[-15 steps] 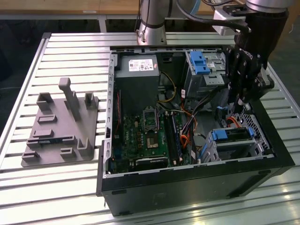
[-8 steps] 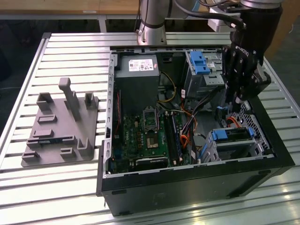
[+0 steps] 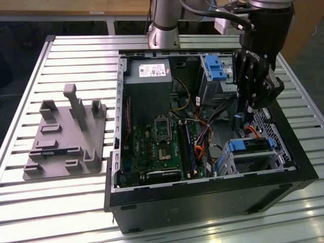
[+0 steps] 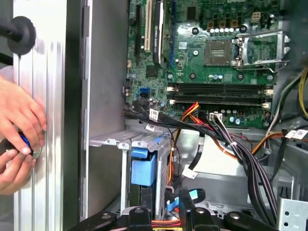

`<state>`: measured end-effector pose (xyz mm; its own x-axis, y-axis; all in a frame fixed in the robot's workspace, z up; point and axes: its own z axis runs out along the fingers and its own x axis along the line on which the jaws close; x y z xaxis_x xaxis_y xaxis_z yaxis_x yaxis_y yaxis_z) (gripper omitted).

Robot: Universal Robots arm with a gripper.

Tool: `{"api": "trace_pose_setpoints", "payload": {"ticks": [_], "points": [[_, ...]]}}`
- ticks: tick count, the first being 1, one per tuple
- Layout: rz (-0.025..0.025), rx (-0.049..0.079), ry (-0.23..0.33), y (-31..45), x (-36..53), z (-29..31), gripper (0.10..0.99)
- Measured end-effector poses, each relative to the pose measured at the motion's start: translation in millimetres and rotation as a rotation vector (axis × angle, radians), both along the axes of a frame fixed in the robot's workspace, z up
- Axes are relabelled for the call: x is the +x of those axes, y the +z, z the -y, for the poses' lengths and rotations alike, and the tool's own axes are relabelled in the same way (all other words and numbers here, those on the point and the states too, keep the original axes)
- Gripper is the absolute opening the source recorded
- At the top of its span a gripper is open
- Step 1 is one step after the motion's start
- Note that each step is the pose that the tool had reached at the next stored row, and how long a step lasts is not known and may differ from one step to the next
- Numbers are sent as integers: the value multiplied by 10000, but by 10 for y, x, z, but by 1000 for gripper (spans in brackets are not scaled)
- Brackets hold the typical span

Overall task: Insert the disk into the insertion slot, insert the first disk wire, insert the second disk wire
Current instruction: 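Insert the second disk wire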

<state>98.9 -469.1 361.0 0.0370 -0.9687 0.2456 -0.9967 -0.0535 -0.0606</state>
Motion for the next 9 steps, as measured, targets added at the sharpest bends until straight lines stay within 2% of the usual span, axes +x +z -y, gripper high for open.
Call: {"api": "trace_pose_setpoints", "payload": {"ticks": [3, 6, 9], "points": [[0, -119, 111, -6, -15, -1, 357], [1, -173, 235, -16, -25, -10, 357], [45, -175, 405, -34, -26, -30, 357]]}}
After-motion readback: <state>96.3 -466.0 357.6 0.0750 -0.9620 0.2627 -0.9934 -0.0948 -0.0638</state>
